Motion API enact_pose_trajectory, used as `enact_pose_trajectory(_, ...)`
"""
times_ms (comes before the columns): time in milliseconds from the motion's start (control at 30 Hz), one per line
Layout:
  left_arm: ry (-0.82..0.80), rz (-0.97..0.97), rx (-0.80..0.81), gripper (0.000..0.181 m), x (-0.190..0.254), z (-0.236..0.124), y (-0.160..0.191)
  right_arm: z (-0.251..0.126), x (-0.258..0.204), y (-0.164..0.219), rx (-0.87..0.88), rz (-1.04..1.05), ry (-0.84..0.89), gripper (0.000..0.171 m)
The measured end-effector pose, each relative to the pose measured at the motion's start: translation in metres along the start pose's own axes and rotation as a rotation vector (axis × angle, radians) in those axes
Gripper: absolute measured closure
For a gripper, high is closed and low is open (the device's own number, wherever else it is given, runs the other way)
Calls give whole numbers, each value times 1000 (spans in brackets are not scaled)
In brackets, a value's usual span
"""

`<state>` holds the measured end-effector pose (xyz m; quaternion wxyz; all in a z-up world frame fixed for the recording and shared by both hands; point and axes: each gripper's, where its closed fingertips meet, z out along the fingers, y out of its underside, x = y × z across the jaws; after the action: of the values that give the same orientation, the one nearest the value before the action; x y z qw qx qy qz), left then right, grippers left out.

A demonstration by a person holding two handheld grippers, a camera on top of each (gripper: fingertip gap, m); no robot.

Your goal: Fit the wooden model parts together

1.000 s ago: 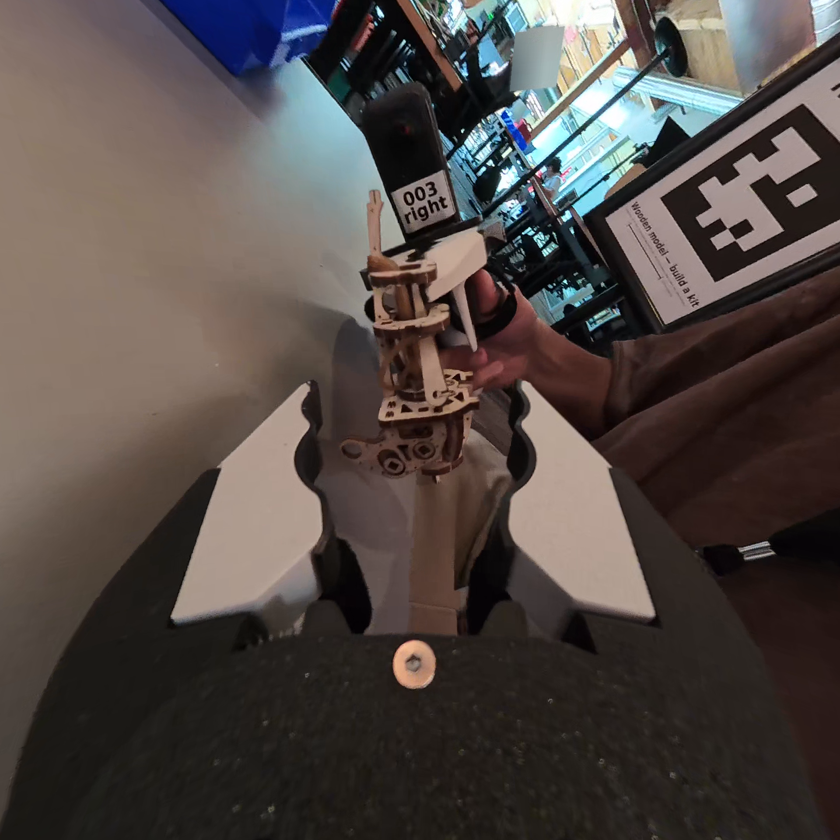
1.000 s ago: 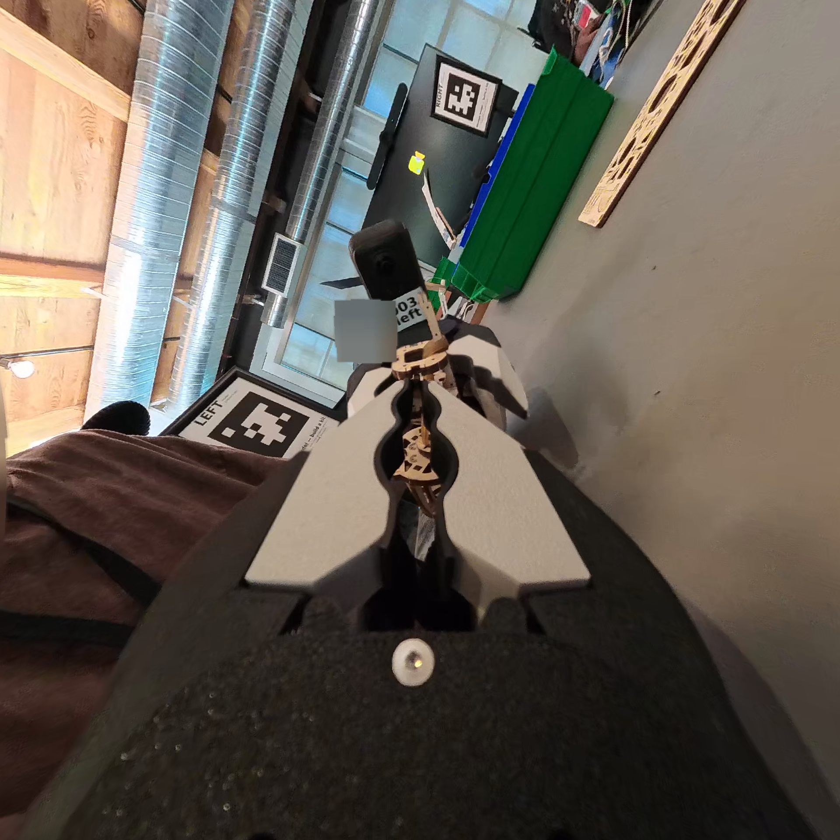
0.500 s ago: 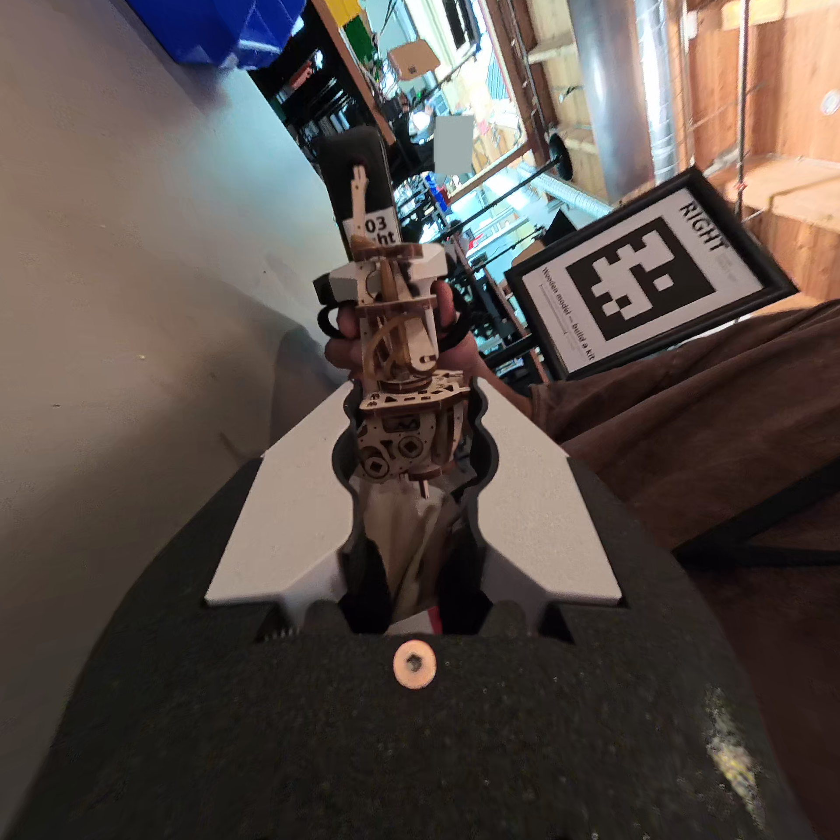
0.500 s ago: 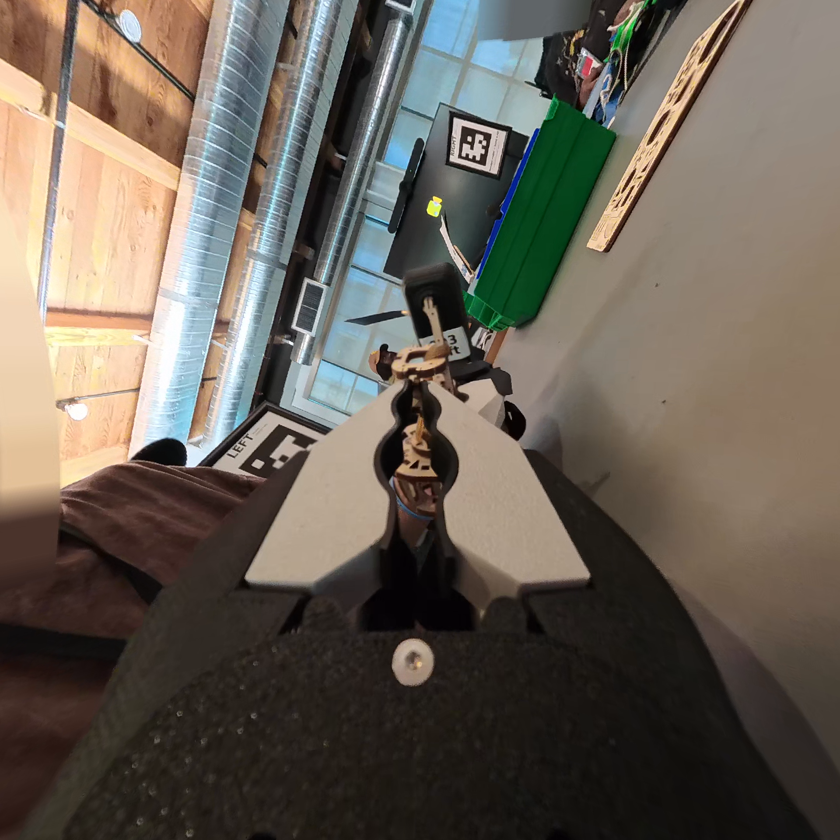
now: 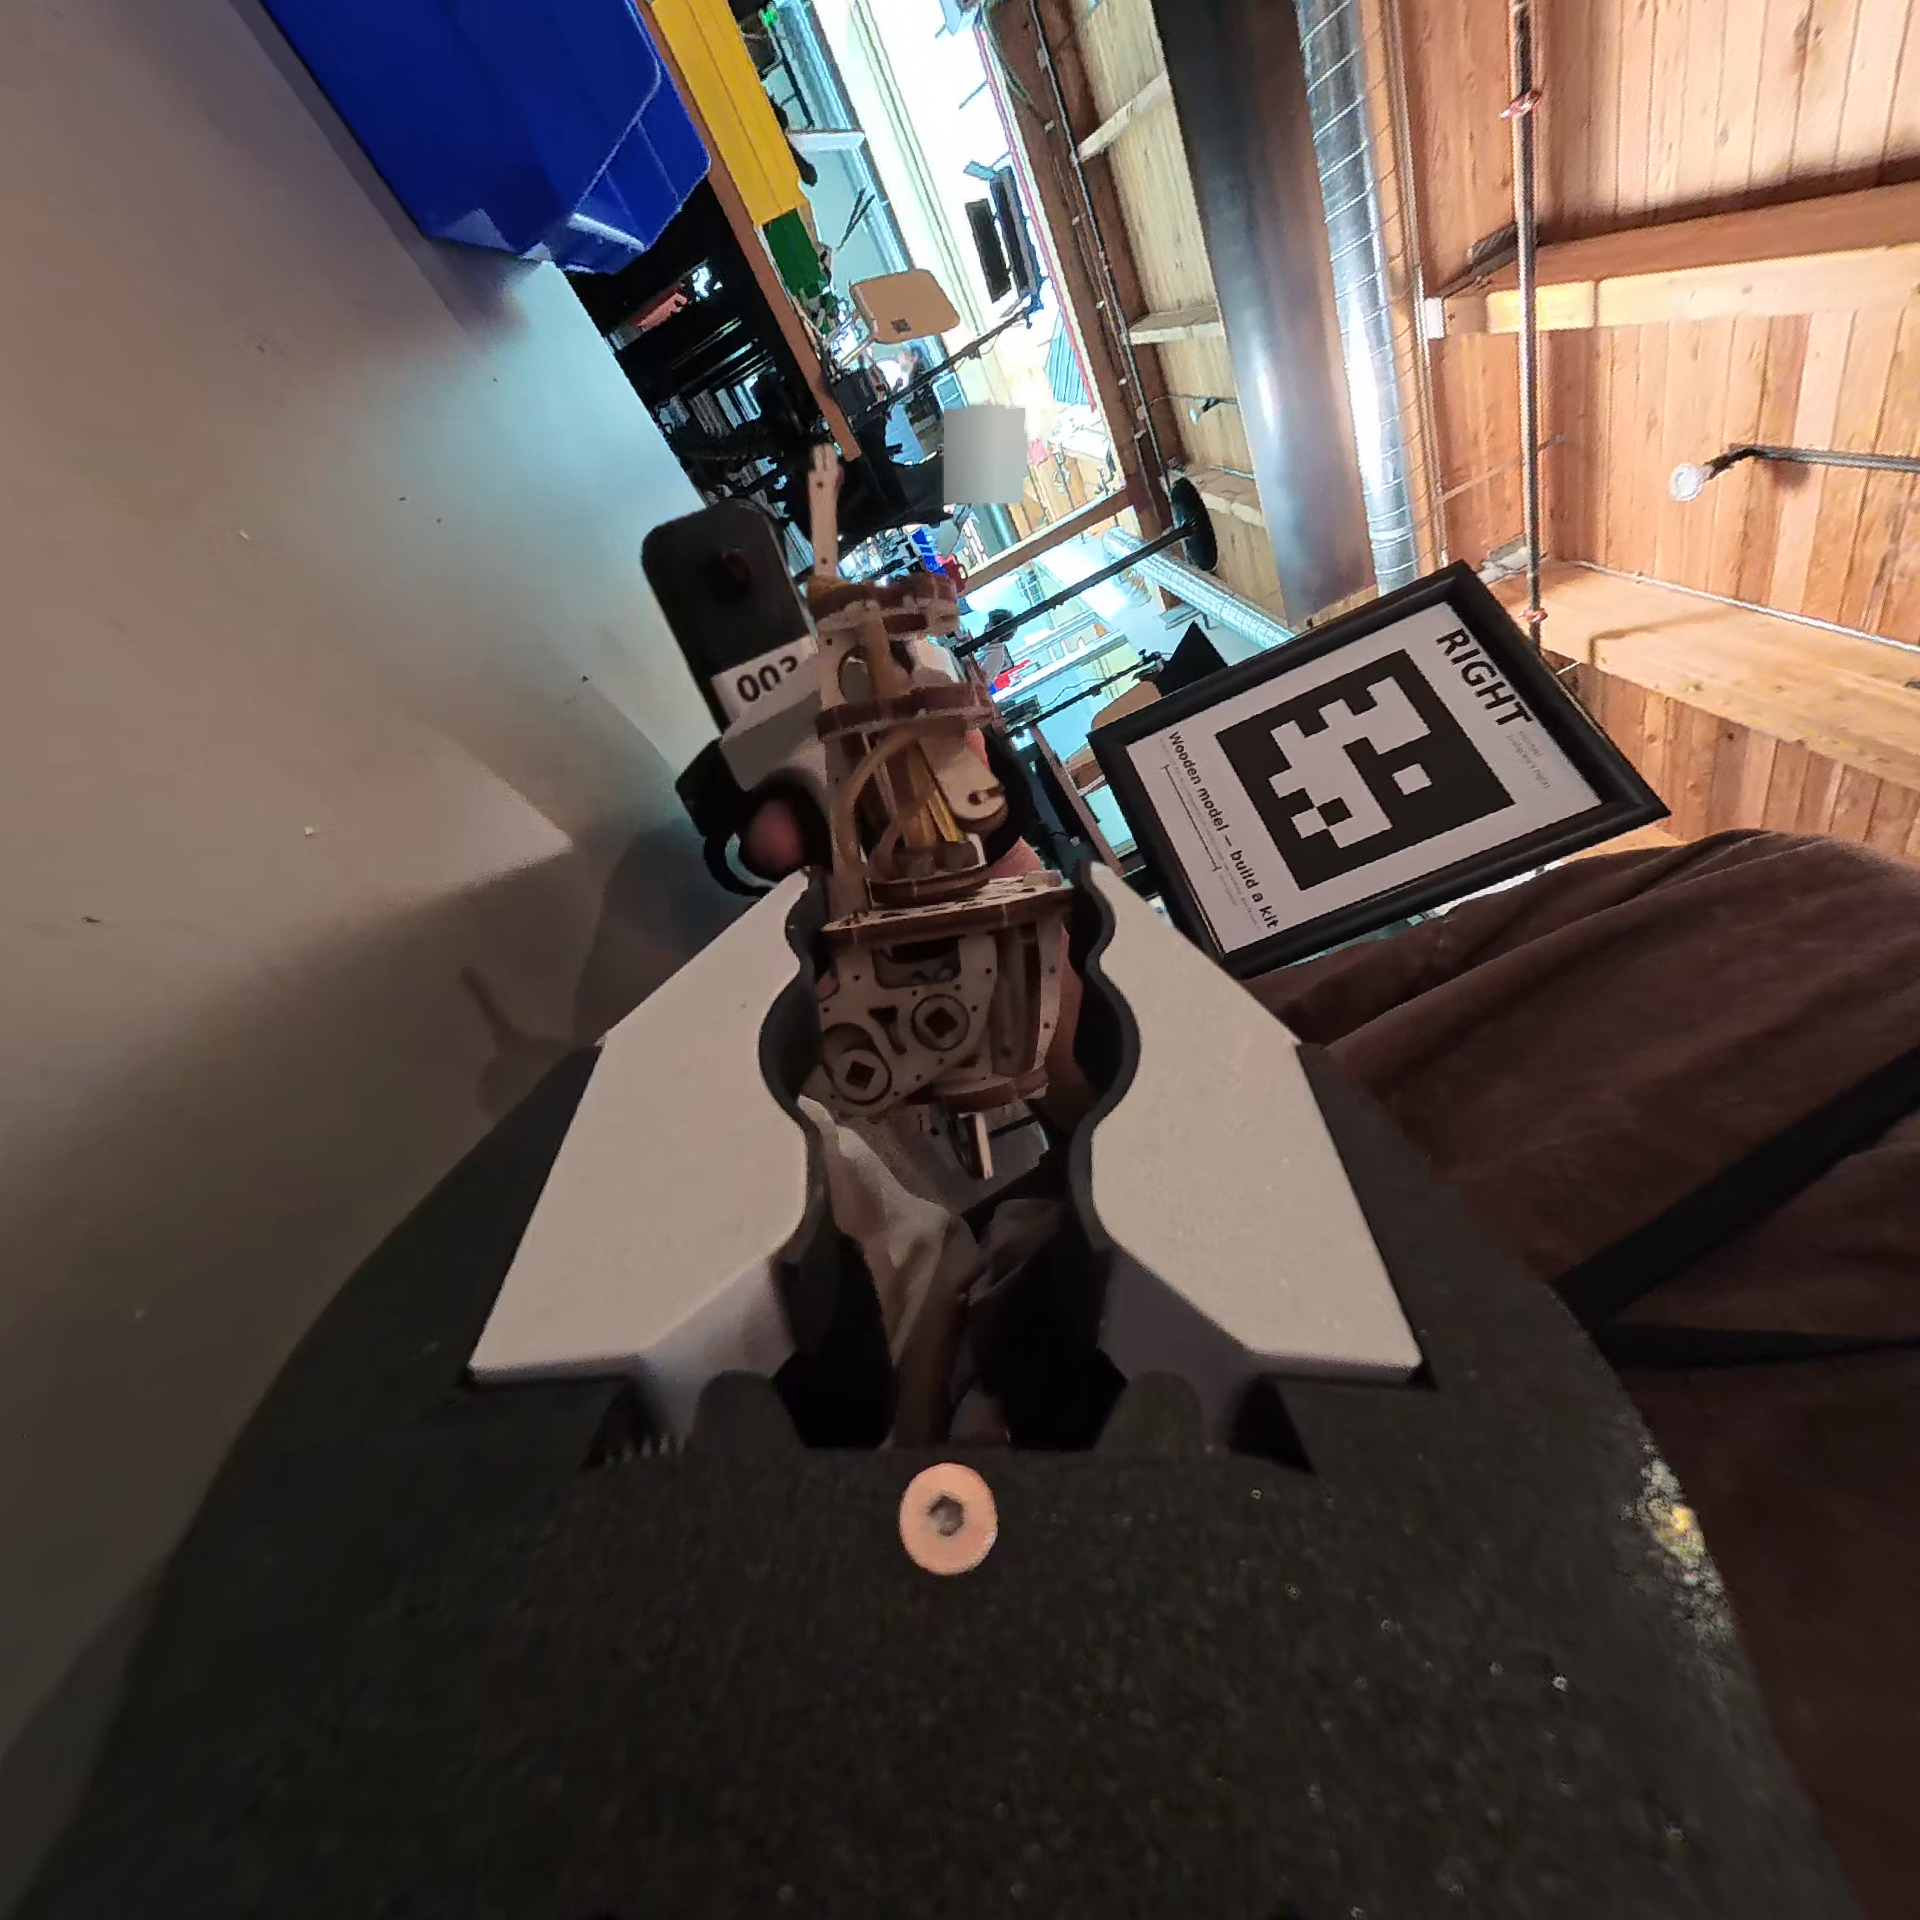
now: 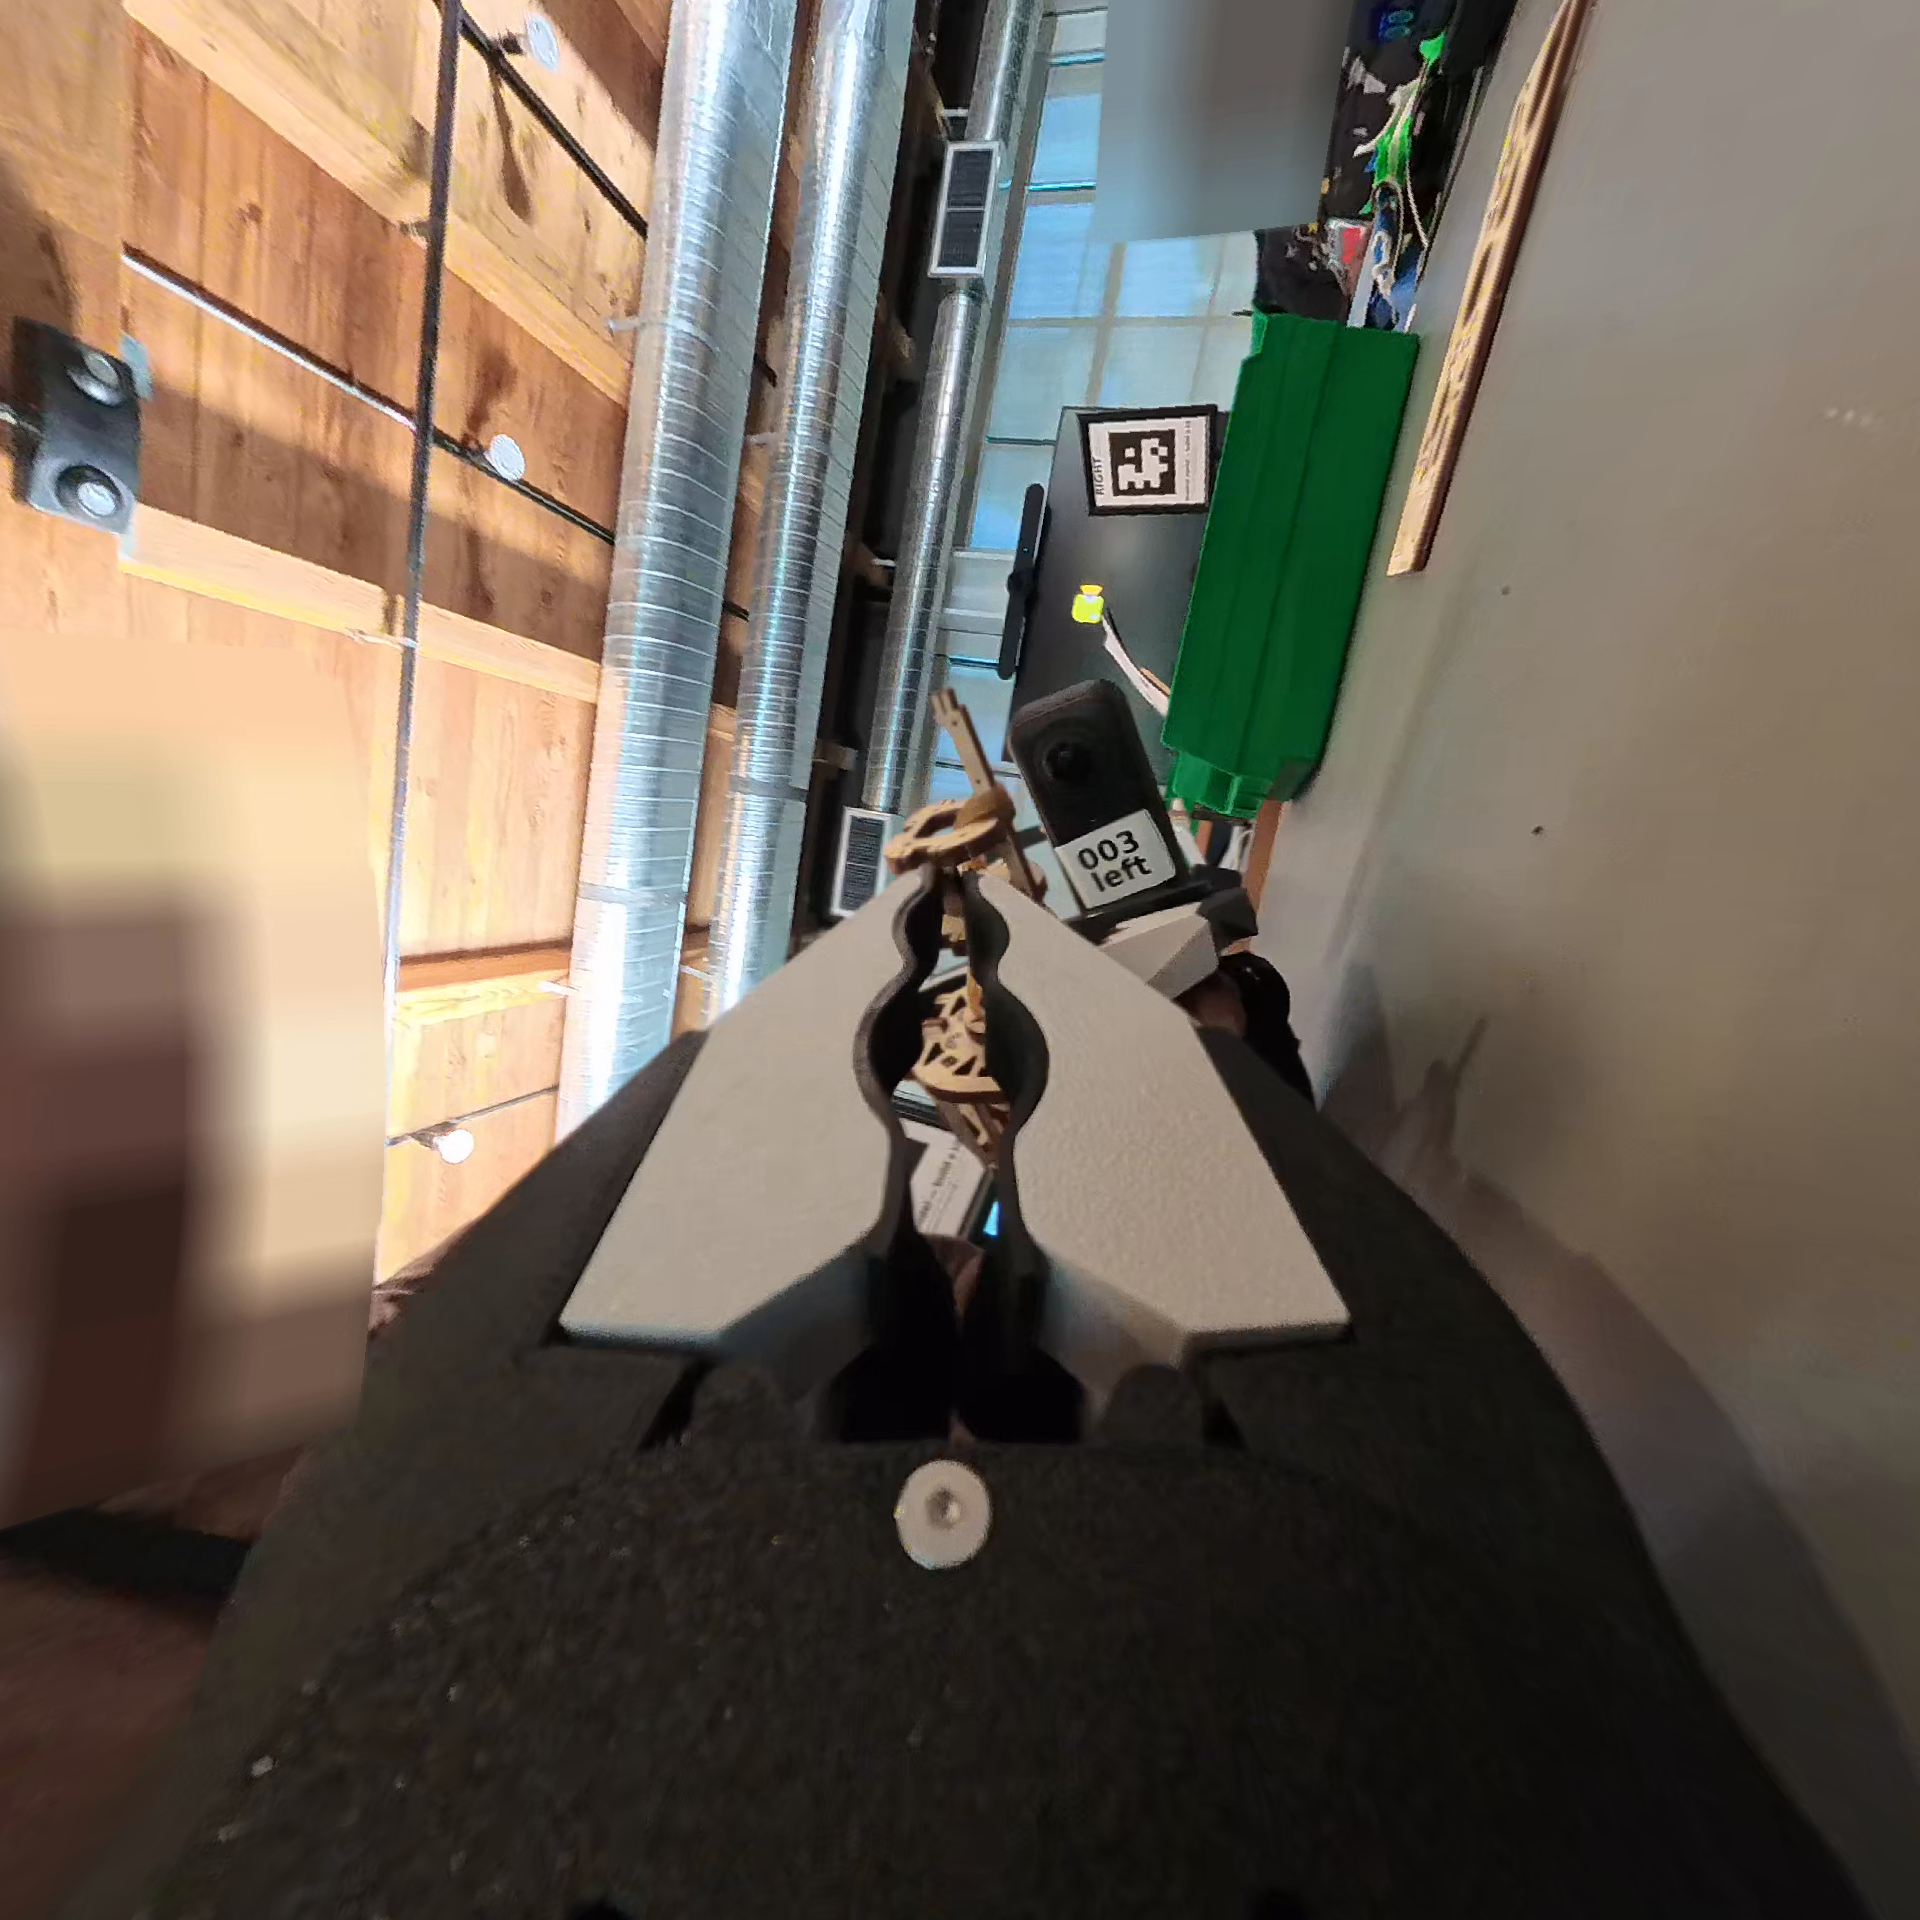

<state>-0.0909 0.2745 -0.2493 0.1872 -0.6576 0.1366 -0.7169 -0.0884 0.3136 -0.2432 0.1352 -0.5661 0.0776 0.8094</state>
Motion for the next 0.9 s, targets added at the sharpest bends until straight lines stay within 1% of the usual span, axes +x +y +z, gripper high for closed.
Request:
enact_pose_trajectory(100,-11,4,-2,139,-2,0,1,-1,2,0,1,17,2,170)
enact_pose_trajectory(200,-28,9,1,138,-4,-3,-1,-2,5,1,-18,-12,45,169)
enact_pose_trajectory(300,-42,-14,11,138,-8,-6,-1,-3,10,1,-76,-188,181,169)
enact_pose_trajectory(367,-23,-30,41,138,-6,-7,-5,-3,4,-3,-70,-249,195,169)
enact_pose_trajectory(433,-5,-30,48,138,-3,-7,-7,-4,-1,-4,-50,-223,156,169)
enact_pose_trajectory(633,3,-7,55,139,3,-5,-10,-5,-1,-4,58,15,-28,169)
enact_pose_trajectory(900,71,-36,56,139,12,-4,-8,-1,-6,-2,29,22,-86,169)
